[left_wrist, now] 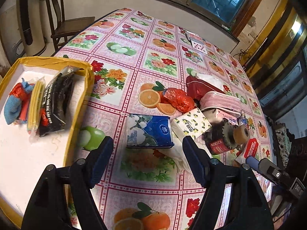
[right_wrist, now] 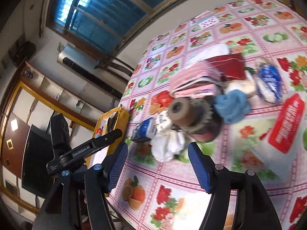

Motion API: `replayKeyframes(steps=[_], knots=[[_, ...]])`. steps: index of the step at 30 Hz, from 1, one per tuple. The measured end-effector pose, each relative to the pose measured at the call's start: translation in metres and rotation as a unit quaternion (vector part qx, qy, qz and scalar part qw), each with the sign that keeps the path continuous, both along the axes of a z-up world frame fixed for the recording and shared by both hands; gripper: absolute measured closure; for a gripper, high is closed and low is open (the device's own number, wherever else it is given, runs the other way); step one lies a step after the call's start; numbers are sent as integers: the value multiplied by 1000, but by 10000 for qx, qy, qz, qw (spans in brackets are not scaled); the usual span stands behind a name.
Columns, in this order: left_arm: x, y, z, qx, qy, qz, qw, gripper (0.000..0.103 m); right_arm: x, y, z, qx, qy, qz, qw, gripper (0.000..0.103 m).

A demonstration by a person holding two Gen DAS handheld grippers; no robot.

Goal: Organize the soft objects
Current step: 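Grasp the blue tissue pack with the left gripper while the right grasps the white-red wipes pack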

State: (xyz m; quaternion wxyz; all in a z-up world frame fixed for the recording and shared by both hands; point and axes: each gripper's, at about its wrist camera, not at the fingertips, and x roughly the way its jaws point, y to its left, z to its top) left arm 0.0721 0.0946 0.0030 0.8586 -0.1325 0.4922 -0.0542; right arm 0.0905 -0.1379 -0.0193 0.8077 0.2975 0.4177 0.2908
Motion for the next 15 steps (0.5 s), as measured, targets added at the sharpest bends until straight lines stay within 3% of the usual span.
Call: replayKeyframes(steps=[8, 13, 15], knots=[[20, -20, -22, -72, 480, -14, 9988, 29, -6, -44, -11, 166, 87, -360, 9992, 32], [32, -26, -29, 261, 555, 145, 9980, 29, -7, -50, -18, 219, 125, -308, 9992, 32], [37, -25, -36, 228, 653, 157, 9975, 29, -8, -55, -18, 180, 110, -363, 9991, 32]])
